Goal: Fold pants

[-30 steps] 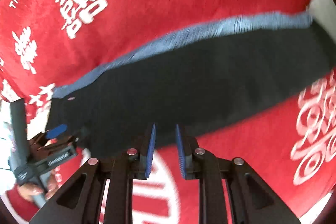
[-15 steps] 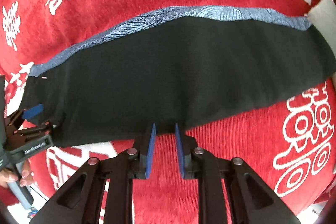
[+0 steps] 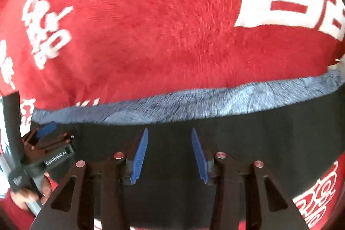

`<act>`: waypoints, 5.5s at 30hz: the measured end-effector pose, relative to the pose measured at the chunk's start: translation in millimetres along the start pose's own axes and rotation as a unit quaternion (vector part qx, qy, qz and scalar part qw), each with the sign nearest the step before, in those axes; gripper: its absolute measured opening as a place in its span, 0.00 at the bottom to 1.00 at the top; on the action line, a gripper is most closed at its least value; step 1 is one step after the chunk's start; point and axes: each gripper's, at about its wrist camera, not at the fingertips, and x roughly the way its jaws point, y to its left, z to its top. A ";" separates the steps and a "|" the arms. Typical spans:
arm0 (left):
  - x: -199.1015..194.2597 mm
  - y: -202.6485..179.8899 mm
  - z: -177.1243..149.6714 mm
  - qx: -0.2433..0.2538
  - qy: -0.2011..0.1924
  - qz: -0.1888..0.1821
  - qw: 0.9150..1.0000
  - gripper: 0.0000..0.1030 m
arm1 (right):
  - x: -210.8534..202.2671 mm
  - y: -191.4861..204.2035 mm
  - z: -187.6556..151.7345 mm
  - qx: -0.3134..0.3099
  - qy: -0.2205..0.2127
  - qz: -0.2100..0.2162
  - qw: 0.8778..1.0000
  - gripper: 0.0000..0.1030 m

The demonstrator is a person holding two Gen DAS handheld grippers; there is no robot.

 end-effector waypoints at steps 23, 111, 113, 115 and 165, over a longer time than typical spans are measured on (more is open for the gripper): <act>-74.9 -40.7 -51.1 0.022 0.040 -0.038 0.998 1.00 | -42.2 -64.1 -44.6 0.047 0.020 0.004 0.999 0.59; -136.6 -321.2 -107.7 0.160 -0.063 -0.100 0.980 0.46 | -158.0 -225.2 -58.6 0.147 -0.184 0.081 0.968 0.11; -139.1 -317.8 -107.1 0.161 -0.062 -0.109 0.979 0.46 | -165.5 -204.5 -56.4 0.113 -0.188 0.071 0.973 0.11; -142.0 -304.7 -100.9 0.148 -0.041 -0.131 0.979 0.46 | -172.5 -182.8 -53.9 0.078 -0.190 0.057 0.977 0.11; -163.8 -67.5 -81.1 0.076 0.025 -0.250 0.965 0.79 | -89.9 28.7 -150.2 -0.095 -0.071 -0.091 0.989 0.53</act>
